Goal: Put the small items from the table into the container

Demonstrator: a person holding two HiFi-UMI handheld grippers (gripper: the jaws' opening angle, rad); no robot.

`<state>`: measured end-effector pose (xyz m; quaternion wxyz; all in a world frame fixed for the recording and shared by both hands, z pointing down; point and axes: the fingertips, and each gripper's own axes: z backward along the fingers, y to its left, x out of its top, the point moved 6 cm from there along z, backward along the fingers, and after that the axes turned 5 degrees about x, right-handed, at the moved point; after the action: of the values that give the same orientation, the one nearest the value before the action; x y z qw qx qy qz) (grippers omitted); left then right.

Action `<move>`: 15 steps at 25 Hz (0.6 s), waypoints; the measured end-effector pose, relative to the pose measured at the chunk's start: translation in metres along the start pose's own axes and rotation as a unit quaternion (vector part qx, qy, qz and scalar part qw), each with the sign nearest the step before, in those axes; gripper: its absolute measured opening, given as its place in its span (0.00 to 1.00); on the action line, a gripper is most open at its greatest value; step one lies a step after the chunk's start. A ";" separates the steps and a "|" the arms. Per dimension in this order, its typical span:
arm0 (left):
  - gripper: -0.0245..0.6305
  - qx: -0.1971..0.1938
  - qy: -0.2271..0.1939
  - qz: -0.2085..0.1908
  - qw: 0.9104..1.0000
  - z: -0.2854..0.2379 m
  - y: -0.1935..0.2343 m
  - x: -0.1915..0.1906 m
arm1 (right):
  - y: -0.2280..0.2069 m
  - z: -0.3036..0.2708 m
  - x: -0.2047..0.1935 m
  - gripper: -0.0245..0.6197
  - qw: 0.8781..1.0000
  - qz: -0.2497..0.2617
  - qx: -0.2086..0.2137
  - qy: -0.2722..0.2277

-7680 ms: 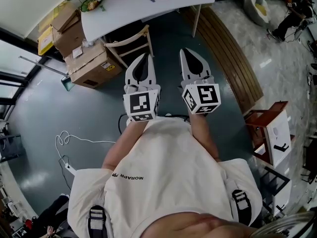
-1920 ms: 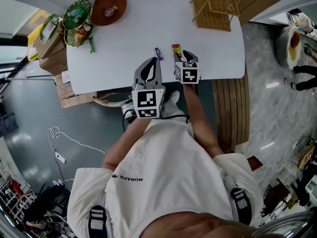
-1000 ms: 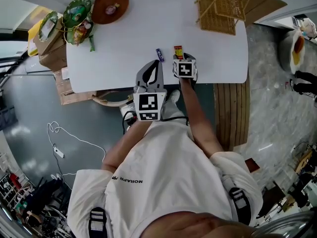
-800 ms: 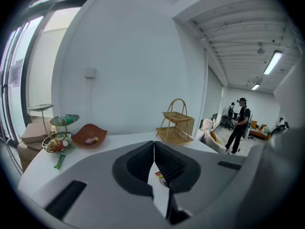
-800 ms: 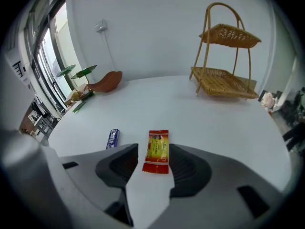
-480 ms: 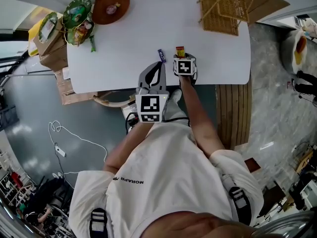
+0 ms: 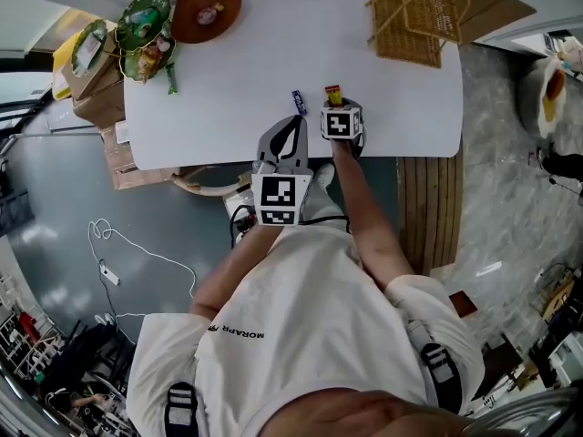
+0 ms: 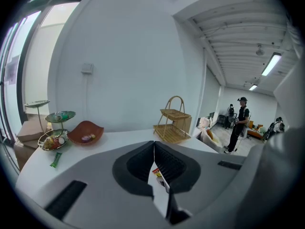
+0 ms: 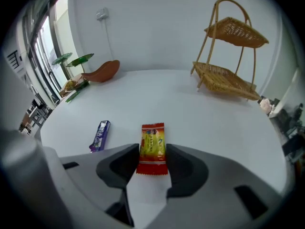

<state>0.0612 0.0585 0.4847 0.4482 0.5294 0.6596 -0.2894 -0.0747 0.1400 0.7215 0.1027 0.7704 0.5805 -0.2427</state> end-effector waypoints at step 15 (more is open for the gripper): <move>0.04 -0.017 0.003 -0.004 1.000 0.001 -0.002 -0.003 | 0.005 0.001 0.000 0.21 1.000 0.005 0.004 -0.011</move>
<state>0.0592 0.0556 0.4870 0.4540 0.5204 0.6675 -0.2785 -0.0703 0.1379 0.7203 0.1075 0.7708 0.5747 -0.2529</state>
